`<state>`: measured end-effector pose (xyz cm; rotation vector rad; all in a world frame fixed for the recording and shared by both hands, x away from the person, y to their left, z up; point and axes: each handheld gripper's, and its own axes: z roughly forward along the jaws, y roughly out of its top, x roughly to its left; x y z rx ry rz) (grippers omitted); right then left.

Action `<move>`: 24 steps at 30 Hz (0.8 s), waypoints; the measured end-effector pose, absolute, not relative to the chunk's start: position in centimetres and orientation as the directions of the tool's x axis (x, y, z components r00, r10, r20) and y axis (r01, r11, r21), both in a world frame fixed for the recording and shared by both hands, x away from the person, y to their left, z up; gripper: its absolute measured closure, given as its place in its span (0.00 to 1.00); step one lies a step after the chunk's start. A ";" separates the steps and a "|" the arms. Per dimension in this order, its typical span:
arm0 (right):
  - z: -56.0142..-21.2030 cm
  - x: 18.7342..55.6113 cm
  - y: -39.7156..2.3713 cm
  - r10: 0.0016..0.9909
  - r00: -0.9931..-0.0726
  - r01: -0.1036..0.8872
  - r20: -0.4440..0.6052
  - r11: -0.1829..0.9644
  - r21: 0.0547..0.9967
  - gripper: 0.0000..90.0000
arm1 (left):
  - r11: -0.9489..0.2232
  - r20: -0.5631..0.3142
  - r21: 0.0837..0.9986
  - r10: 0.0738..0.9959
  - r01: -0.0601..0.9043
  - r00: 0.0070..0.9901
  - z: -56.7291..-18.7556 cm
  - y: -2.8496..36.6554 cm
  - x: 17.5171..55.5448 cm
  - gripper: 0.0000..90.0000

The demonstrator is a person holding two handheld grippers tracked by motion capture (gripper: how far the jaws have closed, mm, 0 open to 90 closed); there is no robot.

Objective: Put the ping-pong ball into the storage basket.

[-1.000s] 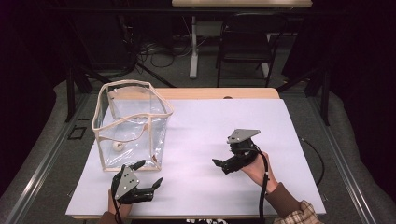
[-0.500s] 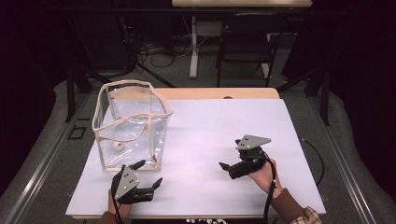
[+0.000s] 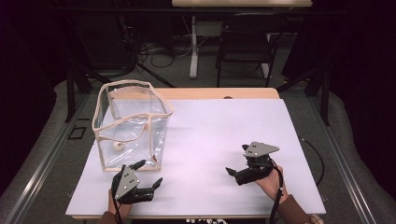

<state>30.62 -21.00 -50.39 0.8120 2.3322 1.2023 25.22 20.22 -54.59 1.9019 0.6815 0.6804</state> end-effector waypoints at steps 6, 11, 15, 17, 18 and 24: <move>-51.0 29.8 -21.9 0.658 -0.748 0.309 -0.083 0.458 0.834 0.00 | -0.377 0.167 0.911 0.707 0.167 0.688 -54.6 20.2 25.2 0.18; -51.9 29.2 -22.5 0.662 -0.745 0.310 -0.083 0.454 0.836 0.00 | -0.377 0.166 0.911 0.708 0.169 0.686 -54.6 20.2 25.3 0.18; -52.5 28.7 -22.8 0.665 -0.742 0.309 -0.087 0.454 0.836 0.00 | -0.378 0.167 0.911 0.708 0.168 0.686 -54.6 20.2 25.3 0.18; -52.6 28.5 -23.0 0.667 -0.740 0.306 -0.090 0.453 0.838 0.00 | -0.376 0.166 0.911 0.708 0.168 0.686 -54.6 20.2 25.3 0.18; -52.7 28.4 -23.1 0.670 -0.737 0.307 -0.090 0.451 0.838 0.00 | -0.377 0.166 0.910 0.708 0.169 0.686 -54.6 20.2 25.3 0.18; -53.2 27.6 -23.6 0.681 -0.724 0.286 -0.111 0.442 0.850 0.00 | -0.376 0.164 0.911 0.708 0.169 0.687 -54.6 20.2 25.3 0.18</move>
